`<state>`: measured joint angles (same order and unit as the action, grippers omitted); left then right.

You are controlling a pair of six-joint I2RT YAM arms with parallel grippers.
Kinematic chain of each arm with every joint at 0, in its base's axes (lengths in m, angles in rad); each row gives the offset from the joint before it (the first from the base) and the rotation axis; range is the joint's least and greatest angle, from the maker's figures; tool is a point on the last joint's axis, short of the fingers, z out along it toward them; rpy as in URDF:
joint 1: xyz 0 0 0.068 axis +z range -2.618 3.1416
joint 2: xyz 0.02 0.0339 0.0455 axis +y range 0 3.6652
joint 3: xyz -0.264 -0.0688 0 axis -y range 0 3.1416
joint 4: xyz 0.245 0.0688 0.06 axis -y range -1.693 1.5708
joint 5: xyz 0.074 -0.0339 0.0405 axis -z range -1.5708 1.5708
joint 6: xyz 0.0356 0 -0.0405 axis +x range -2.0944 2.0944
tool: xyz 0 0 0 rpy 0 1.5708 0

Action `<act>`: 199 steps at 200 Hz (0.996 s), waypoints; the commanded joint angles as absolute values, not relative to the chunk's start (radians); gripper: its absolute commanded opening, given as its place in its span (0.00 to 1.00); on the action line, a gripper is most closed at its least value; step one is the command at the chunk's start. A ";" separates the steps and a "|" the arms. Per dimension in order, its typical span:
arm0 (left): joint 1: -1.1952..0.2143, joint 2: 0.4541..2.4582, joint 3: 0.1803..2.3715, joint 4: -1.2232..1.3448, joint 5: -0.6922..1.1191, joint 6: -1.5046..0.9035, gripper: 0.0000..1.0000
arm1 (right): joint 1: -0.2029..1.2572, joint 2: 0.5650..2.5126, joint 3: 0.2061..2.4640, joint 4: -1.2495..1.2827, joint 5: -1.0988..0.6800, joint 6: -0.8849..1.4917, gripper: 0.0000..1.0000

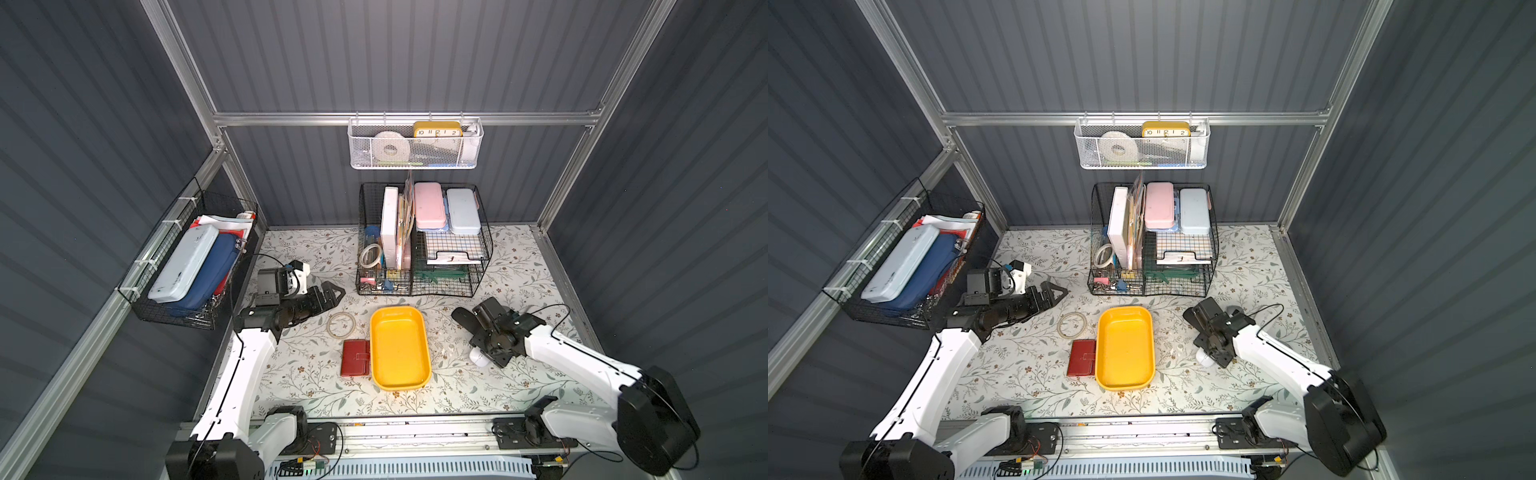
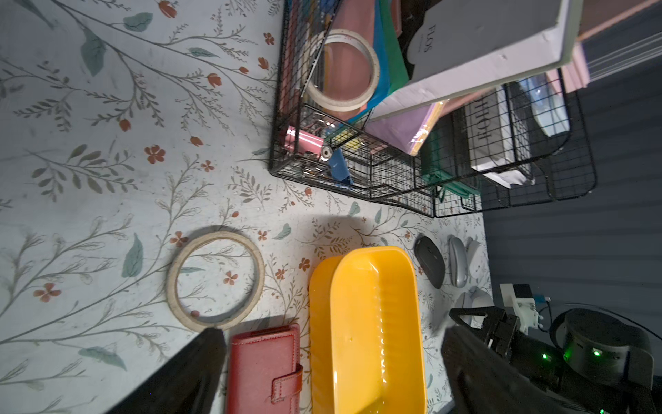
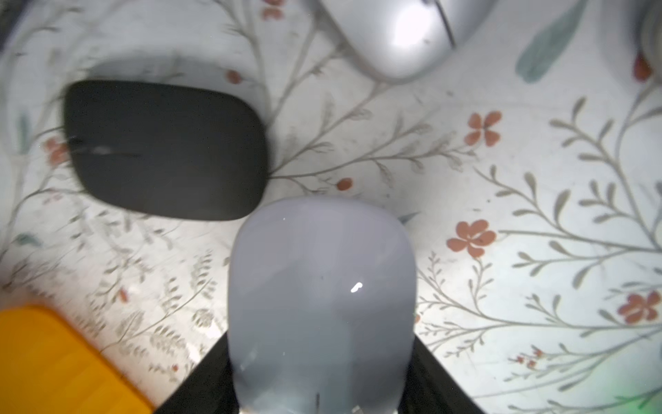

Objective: Put the mouse in the storage box
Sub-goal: Pick up the mouse from the center of the board.

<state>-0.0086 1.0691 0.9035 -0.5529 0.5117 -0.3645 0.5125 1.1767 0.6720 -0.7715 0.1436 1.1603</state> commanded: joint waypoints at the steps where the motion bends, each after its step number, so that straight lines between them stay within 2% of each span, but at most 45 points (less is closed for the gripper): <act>1: -0.015 1.060 0.908 -0.526 0.647 -0.350 0.99 | 0.521 1.122 0.730 -0.709 0.185 0.925 0.31; 37: -0.021 1.113 0.962 -0.479 0.786 -0.387 0.99 | 0.527 1.086 0.800 -0.645 0.189 0.610 0.34; 71: -0.082 1.154 0.990 -0.458 0.798 -0.412 0.99 | 0.558 1.027 0.767 -0.486 0.132 0.392 0.35; 109: -0.242 1.212 1.004 -0.458 0.776 -0.437 0.99 | 0.706 0.997 0.734 -0.337 0.055 0.121 0.34; 148: -0.300 1.197 0.948 -0.385 0.860 -0.479 0.98 | 0.925 0.916 0.595 -0.098 -0.075 -0.243 0.35; 199: -0.390 1.189 0.901 -0.388 0.884 -0.453 0.95 | 1.000 0.961 0.610 -0.094 -0.121 -0.402 0.37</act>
